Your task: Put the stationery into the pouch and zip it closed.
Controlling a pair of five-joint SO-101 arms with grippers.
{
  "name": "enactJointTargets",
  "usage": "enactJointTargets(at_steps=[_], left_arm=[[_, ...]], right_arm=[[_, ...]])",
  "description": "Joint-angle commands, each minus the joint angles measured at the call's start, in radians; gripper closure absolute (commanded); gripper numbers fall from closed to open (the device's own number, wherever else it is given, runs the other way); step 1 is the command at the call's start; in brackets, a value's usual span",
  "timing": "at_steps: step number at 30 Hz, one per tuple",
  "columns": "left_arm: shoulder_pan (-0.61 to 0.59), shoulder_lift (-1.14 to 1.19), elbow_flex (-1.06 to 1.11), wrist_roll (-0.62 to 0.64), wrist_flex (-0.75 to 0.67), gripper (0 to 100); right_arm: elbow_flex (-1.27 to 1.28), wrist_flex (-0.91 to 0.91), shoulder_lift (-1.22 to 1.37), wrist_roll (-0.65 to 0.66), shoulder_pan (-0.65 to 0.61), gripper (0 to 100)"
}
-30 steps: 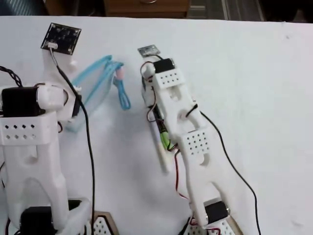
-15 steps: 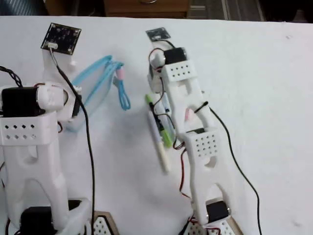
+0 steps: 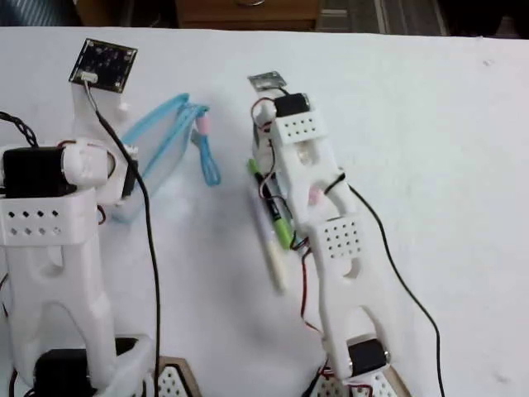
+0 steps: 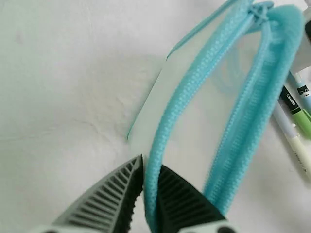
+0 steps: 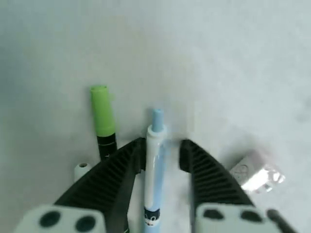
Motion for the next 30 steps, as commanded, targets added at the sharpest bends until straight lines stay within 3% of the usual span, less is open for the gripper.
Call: enactJointTargets(at_steps=[1, 9, 18, 21, 30], left_arm=[[-0.007, -0.002, -0.006, 0.006, 0.005, 98], [-0.007, -0.002, -0.006, 0.006, 0.005, 98], [-0.007, -0.002, -0.006, 0.006, 0.005, 98], [-0.007, -0.002, -0.006, 0.006, 0.005, 98], [-0.007, -0.002, -0.006, 0.006, 0.005, 98]], right_arm=[[-0.014, 0.018, -0.021, 0.011, 0.021, 69.0], [-0.003, 0.064, -0.016, 0.011, 0.018, 86.1], [-0.003, 0.064, -0.015, 0.011, -0.012, 90.5], [-0.012, 0.061, -0.015, 0.009, -0.005, 99.1], [-0.095, 0.081, -0.038, 0.005, 0.03, 98.2]])
